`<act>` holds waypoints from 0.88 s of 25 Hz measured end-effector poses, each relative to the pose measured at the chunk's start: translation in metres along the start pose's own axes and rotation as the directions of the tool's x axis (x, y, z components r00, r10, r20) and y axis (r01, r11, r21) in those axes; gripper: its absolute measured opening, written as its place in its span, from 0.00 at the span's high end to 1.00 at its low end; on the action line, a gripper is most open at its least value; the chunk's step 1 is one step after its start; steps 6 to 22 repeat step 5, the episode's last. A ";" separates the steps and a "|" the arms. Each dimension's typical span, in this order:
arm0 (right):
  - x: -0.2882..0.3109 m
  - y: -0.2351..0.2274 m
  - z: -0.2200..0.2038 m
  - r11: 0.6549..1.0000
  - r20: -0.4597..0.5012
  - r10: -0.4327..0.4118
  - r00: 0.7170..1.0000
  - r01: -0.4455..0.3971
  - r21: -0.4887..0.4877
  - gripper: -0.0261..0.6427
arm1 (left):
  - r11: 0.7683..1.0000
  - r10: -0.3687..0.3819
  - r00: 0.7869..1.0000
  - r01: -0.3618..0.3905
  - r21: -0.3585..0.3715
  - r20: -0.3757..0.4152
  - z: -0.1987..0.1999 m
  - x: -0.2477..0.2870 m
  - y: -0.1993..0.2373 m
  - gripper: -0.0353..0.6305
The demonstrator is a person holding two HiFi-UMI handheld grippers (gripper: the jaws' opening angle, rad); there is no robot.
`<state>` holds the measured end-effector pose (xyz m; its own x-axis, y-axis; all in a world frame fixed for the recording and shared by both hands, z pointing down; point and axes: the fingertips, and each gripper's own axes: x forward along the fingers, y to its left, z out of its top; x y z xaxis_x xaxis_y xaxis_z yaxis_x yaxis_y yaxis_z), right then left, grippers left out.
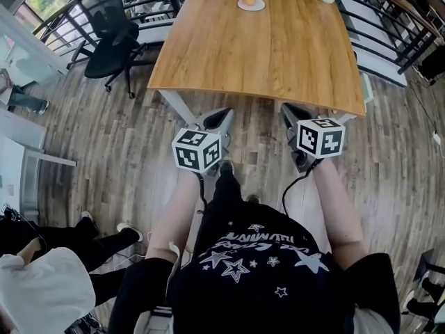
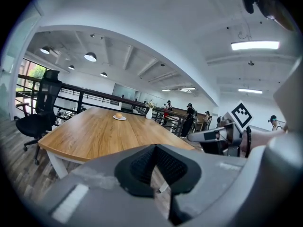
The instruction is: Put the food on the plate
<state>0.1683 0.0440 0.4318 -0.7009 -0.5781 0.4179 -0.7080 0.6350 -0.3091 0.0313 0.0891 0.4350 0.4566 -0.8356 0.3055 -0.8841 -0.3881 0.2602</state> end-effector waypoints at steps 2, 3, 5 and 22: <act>0.000 0.004 -0.002 1.000 -0.002 0.000 1.000 0.000 0.001 0.96 | 1.000 0.005 1.000 -0.005 -0.002 0.001 -0.001 -0.004 0.002 0.94; 0.000 0.006 -0.002 1.000 -0.002 0.001 1.000 -0.001 0.000 0.96 | 1.000 0.008 1.000 -0.008 -0.004 0.001 -0.002 -0.006 0.003 0.94; 0.001 0.011 -0.002 1.000 -0.002 0.004 1.000 -0.004 -0.004 0.96 | 1.000 0.012 1.000 -0.012 -0.006 0.001 -0.003 -0.010 0.006 0.94; 0.001 0.011 -0.002 1.000 -0.002 0.004 1.000 -0.004 -0.004 0.96 | 1.000 0.012 1.000 -0.012 -0.006 0.001 -0.003 -0.010 0.006 0.94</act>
